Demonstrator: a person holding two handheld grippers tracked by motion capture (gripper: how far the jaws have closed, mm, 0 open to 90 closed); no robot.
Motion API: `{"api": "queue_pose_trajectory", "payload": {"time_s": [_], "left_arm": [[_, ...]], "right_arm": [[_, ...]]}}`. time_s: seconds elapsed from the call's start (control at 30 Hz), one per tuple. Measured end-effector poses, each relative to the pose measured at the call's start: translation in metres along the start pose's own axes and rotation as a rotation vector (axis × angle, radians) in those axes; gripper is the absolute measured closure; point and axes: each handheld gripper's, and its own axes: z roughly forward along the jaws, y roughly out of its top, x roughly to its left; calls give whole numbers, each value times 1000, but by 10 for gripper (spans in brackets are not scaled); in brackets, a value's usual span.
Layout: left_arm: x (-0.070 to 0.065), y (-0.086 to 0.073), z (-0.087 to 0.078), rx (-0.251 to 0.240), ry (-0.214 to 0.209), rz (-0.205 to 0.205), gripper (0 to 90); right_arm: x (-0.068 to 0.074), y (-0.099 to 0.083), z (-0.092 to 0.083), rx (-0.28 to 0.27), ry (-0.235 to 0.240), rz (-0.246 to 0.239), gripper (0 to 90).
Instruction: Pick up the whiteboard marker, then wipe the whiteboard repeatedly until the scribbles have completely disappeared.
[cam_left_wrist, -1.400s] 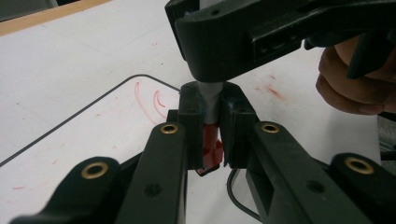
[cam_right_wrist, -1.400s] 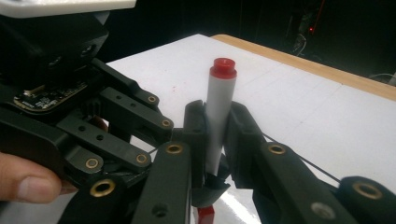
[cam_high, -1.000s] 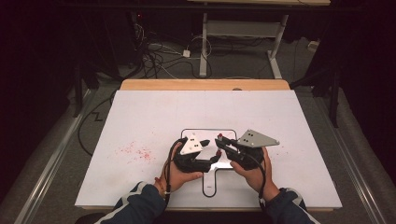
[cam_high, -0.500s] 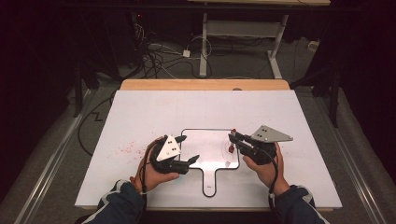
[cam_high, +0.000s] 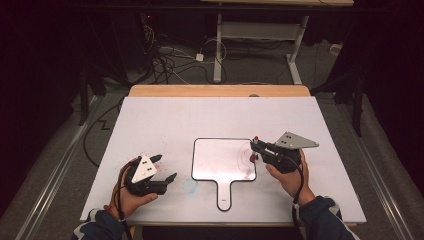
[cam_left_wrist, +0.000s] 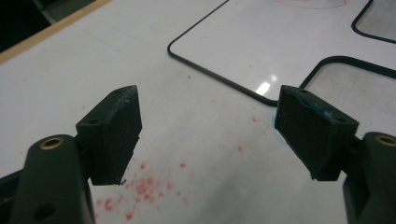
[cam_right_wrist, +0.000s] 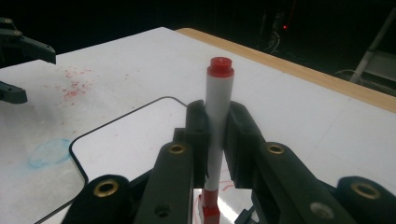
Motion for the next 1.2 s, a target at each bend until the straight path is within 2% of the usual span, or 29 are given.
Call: {"api": "queue_pose_trajectory", "payload": {"time_s": [0.03,0.1,0.27,0.33,0.37,0.47,0.53,0.57,0.63,0.83,0.93,1.2], "left_arm": [[1,-3,-2,-6,-5,-22,219],[1,-8,-5,2,-4,-26,218],[-2,-13,-7,31,7,2,218],[-2,-14,-7,48,31,41,218],[-2,-15,-7,55,41,47,219],[0,-17,-7,50,37,34,218],[-1,-18,-7,57,34,24,218],[-1,-18,-7,56,36,39,218],[-2,-19,-6,62,35,38,218],[-3,-20,-8,70,33,27,218],[-2,-20,-9,63,38,38,218],[-1,-19,-7,65,23,16,219]], "right_arm": [[0,0,0,0,0,0,818],[1,0,1,12,9,-9,818],[0,-4,1,30,17,-22,818],[0,-6,2,33,26,-24,817],[0,-6,2,32,31,-23,818],[2,-6,3,33,35,-25,818],[6,-6,2,40,43,-45,817],[6,-6,2,40,43,-45,817],[8,-6,1,40,51,-58,818],[11,-10,2,45,68,-64,818],[12,-13,3,51,70,-64,818],[12,-17,5,62,69,-61,817]]}}
